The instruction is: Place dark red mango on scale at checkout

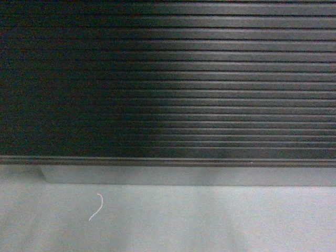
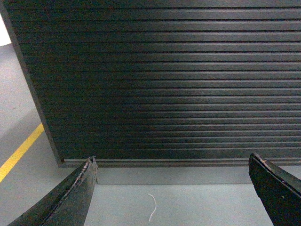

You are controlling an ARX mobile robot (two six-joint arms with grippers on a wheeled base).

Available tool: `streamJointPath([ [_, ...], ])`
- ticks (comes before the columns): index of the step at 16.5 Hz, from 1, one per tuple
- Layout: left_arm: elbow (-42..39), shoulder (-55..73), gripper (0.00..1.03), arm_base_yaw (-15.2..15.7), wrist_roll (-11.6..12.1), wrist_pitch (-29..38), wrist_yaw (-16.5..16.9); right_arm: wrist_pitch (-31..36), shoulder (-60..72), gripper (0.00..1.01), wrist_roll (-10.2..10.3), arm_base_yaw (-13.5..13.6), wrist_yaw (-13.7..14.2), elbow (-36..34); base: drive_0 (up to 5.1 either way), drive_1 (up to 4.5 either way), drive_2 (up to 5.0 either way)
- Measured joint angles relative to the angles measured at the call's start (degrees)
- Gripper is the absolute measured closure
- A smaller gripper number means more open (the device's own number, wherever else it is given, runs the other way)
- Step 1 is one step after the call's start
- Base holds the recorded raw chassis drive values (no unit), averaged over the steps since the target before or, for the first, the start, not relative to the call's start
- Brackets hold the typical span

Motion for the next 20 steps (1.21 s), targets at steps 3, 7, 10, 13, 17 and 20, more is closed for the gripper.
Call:
streamJointPath([
  [3,0.0,0.0,0.05,0.0,0.0,0.04,0.04,0.0,0.0,0.03,0.0,0.0,0.02,0.0,0.0,4.26,-4.3],
  [7,0.0,0.0,0.05,0.0,0.0,-0.15,0.0,-0.22,0.0,0.03,0.0,0.0,0.0,0.0,0.0,4.24,-4.3],
  [10,0.0,0.0,0.05,0.0,0.0,0.04,0.02,-0.07,0.0,0.03,0.0,0.0,0.0,0.0,0.0,1.23,-1.2],
  [13,0.0,0.0,0.05,0.0,0.0,0.07,0.02,-0.04,0.0,0.03,0.0,0.0,0.0,0.0,0.0,0.0,0.0],
  [17,0.0,0.0,0.05,0.0,0.0,0.07,0.02,-0.04,0.0,0.03,0.0,0.0,0.0,0.0,0.0,0.0,0.0],
  [20,0.0,0.0,0.05,0.0,0.0,0.07,0.02,-0.04,0.0,0.03,0.0,0.0,0.0,0.0,0.0,0.0,0.0],
])
